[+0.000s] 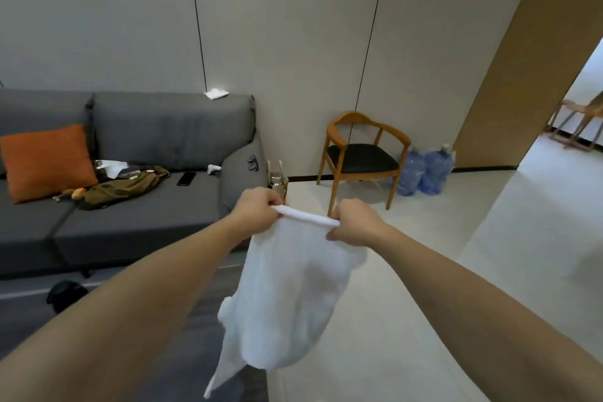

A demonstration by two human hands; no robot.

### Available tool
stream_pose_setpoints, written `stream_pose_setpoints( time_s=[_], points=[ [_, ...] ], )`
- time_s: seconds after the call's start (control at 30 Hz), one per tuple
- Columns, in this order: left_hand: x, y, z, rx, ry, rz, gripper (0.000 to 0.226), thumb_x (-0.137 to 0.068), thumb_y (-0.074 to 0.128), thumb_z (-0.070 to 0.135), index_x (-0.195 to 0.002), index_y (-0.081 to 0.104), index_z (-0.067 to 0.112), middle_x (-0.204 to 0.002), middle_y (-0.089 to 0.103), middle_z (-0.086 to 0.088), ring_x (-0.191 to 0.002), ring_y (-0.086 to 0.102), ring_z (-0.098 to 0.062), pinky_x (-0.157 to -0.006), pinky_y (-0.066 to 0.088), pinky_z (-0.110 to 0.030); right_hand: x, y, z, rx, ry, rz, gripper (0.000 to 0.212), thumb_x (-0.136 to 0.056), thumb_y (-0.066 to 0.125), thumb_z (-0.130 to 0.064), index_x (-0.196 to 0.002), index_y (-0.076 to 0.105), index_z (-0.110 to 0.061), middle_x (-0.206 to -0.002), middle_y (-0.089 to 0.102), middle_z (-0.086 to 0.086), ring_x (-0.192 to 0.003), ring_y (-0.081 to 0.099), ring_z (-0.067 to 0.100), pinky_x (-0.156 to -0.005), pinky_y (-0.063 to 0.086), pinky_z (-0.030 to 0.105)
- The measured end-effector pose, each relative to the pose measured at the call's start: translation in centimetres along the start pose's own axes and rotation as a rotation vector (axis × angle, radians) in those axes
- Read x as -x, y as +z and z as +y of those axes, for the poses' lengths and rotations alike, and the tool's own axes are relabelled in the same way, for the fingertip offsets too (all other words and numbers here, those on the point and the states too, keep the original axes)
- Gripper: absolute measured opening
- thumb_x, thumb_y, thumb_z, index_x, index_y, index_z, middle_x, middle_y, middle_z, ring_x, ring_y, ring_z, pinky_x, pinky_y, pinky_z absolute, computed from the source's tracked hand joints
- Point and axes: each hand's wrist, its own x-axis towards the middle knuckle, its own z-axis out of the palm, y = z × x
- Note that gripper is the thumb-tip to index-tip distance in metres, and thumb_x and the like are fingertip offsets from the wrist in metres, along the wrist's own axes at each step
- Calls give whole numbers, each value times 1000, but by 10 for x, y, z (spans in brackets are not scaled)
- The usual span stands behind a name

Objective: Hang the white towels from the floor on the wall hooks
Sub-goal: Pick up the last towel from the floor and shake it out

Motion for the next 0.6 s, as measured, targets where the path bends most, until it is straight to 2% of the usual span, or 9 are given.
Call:
stream_pose_setpoints(
  time_s=[0.07,0.17,0.23,0.27,0.33,0.4,0.47,0.5,0.6],
  points=[
    [-30,0,1,19,-40,7,21,-86,55,8,-86,71,23,-87,64,1,-91,60,-21,-72,46,-27,-28,-6,17,-45,-3,29,17,-83,73,-38,-90,73,-22,-80,68,-3,-75,65,14,-73,59,34],
    [-68,20,27,126,-15,-128,19,-83,63,15,-100,68,20,-101,66,-1,-98,62,-20,-79,51,-31,-75,-29,16,-255,-150,71,15,-84,69,-31,-80,73,-17,-78,69,4,-76,65,21,-69,56,36],
    [-91,38,47,146,-30,-147,28,-80,65,15,-106,67,21,-106,67,-3,-99,62,-21,-87,54,-39,-108,-48,11,-270,-268,80,13,-82,69,-24,-69,68,-22,-72,65,1,-75,63,21,-60,51,31],
    [-101,42,53,174,-54,-120,31,-78,65,12,-108,67,22,-107,68,-3,-99,63,-22,-89,54,-40,-120,-56,11,-250,-311,98,19,-81,69,-23,-64,62,-26,-67,60,-4,-72,60,20,-55,45,27],
    [-122,42,61,311,-128,-92,35,-78,66,9,-110,68,23,-106,70,-3,-98,65,-21,-87,55,-40,-146,-67,20,-307,-352,159,24,-76,72,-24,-61,54,-26,-65,54,-7,-69,55,16,-52,38,25],
    [-139,36,67,472,-191,-90,25,-80,70,12,-105,70,19,-101,72,-4,-94,68,-19,-83,56,-37,-169,-71,32,-452,-366,168,20,-69,76,-27,-66,58,-18,-67,56,0,-66,53,16,-56,41,30],
    [-154,29,70,479,-214,18,10,-82,71,17,-90,72,11,-87,71,-8,-83,67,-18,-74,53,-34,-185,-72,33,-605,-399,125,27,-62,77,-34,-70,61,-12,-66,58,6,-66,55,20,-60,46,37],
    [-159,24,70,452,-232,94,12,-82,70,19,-86,71,8,-83,69,-12,-78,64,-18,-70,50,-34,-193,-71,31,-690,-412,102,30,-60,77,-38,-70,62,-14,-66,59,5,-67,57,21,-61,48,40],
    [-160,4,59,413,-313,353,14,-85,62,25,-86,71,14,-86,70,-11,-80,64,-20,-69,51,-36,-216,-68,22,-852,-488,-4,27,-66,85,-38,-75,66,-22,-72,64,-3,-71,62,16,-62,51,37]
  ],
)
